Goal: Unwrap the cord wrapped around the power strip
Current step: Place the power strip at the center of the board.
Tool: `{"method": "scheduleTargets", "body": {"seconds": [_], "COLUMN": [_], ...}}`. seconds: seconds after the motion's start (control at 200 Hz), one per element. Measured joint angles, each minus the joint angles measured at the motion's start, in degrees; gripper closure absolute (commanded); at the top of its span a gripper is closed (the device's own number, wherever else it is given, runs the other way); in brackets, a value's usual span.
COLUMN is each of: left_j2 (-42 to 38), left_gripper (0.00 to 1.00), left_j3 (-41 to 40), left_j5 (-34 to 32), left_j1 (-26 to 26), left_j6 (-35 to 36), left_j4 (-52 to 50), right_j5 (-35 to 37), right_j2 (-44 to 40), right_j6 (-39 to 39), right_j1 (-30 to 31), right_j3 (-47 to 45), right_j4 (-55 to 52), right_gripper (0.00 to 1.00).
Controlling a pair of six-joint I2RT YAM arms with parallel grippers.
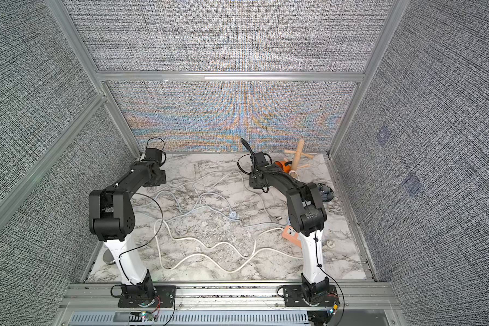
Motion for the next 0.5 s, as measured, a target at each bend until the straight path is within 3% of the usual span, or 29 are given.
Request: {"method": "scheduleTargets", "body": {"seconds": [0.335,0.5], "left_j2": [-0.33,-0.33], "left_gripper": [1.0,1.0], "left_j3": [-0.59,-1.11], "left_j5": [0.17,0.79], "left_j1": [0.0,0.02], "left_j6": [-0.68,-0.83], "left_j4": [0.15,0.37], "right_j5": [0.63,0.59], "right_j2": [1.7,2.14], "right_j6": [-0.28,-0.7], "right_j1": [-0.02,-0.04], "right_j3": [-0.28,-0.81], "right_j4": [0.87,1.22], "right_gripper": [0.7,0.51]}}
